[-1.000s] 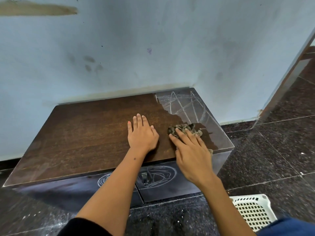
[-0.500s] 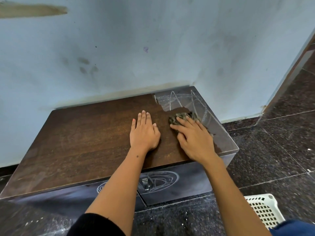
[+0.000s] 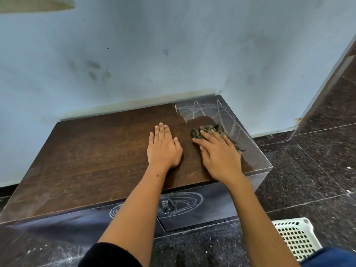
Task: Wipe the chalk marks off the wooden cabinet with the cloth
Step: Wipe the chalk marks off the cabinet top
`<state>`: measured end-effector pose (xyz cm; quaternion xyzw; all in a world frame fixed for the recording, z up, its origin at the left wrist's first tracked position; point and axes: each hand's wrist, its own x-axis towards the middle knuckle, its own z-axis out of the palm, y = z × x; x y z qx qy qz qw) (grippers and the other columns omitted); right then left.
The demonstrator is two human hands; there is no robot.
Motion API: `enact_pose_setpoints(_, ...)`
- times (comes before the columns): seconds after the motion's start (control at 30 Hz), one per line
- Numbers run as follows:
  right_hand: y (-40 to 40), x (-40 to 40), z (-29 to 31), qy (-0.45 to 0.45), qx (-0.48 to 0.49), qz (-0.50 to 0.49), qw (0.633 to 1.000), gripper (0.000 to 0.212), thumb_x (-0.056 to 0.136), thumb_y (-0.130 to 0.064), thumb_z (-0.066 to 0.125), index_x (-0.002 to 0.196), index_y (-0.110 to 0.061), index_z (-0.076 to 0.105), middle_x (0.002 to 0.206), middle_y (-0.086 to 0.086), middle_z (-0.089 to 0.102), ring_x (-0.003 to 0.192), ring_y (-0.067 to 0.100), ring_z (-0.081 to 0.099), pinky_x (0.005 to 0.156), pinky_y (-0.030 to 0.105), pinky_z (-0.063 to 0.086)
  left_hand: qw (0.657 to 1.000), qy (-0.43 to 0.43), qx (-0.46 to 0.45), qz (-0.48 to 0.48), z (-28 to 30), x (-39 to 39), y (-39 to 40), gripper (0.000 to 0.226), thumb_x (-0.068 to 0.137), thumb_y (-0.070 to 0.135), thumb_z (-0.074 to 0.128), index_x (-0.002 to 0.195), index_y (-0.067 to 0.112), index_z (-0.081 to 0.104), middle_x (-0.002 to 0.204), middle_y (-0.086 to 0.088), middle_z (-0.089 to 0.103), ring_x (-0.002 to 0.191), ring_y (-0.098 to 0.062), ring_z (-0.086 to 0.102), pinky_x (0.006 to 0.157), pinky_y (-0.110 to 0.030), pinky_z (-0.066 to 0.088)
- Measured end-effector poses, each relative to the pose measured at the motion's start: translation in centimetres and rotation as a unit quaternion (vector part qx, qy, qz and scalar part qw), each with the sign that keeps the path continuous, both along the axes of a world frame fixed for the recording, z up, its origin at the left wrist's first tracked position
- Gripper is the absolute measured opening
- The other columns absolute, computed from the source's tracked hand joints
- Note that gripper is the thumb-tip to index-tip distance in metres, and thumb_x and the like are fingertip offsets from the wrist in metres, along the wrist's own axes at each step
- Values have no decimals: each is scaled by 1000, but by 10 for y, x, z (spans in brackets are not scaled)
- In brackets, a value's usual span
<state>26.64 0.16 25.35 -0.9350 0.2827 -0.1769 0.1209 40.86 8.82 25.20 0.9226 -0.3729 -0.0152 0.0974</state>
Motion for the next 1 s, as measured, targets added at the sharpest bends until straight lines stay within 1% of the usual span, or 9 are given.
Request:
enact_pose_setpoints(0.1,3,-4,-4,-10,9,-16,1000,37,97,-32,35,128,-42,52,147,-14,39,141,11,25,115,35,14,1000,-3,-1,10,-1,0,0,60,99,35,17,150,6,4,159,-11,-3,146,-23,-5,117,-38,-3)
enact_pose_setpoints(0.27,-43,67,21,73,44,32,996,40,101,-29,30,139,-38,41,154,-9,26,144,15,14,117,40,10,1000,8,7,10,4,-2,0,60,100,35,17,150,6,4,159,-11,-2,146,-23,-4,118,-39,-3)
enact_pose_setpoints(0.33,-49,78,23,94,52,32,994,41,102,-28,28,141,-36,39,156,-7,23,145,17,11,117,41,9,1000,10,10,7,6,-2,1,60,100,35,17,150,6,4,159,-11,-2,146,-23,-4,118,-39,-2)
enact_pose_setpoints(0.4,-40,65,18,82,37,22,996,41,101,-29,28,141,-36,38,155,-6,24,145,17,12,117,41,9,1000,8,9,5,5,-2,1,60,100,35,17,150,6,4,159,-11,-2,146,-23,-4,119,-39,-2)
enact_pose_setpoints(0.5,-10,25,2,31,7,-11,999,40,100,-31,30,138,-39,42,153,-10,29,144,15,16,117,39,10,1000,0,6,4,3,-1,1,60,100,35,17,150,5,5,159,-12,-1,146,-24,-3,118,-40,-2)
enact_pose_setpoints(0.57,2,10,-4,23,6,-28,999,40,100,-32,30,137,-41,43,152,-12,30,143,13,17,116,38,10,1000,-4,9,6,2,-1,0,60,100,35,16,150,6,5,159,-12,-1,146,-24,-3,118,-40,-1)
enact_pose_setpoints(0.67,-13,31,3,38,25,-13,999,40,100,-31,31,137,-40,42,153,-11,28,144,14,15,116,39,10,1000,-4,8,6,3,-1,0,60,99,35,17,150,5,5,159,-12,0,146,-24,-2,119,-40,-1)
enact_pose_setpoints(0.87,-62,103,25,113,50,46,991,42,102,-28,28,143,-35,34,157,-6,18,146,17,7,118,42,6,1000,8,10,0,6,0,2,60,100,36,16,150,6,4,159,-11,-3,146,-23,-4,119,-40,-2)
enact_pose_setpoints(1.0,-45,78,14,72,24,27,997,42,101,-28,29,142,-35,37,155,-7,23,145,17,12,117,41,9,1000,5,6,-1,6,-1,2,60,100,35,17,150,6,4,159,-11,-2,146,-23,-4,119,-40,-2)
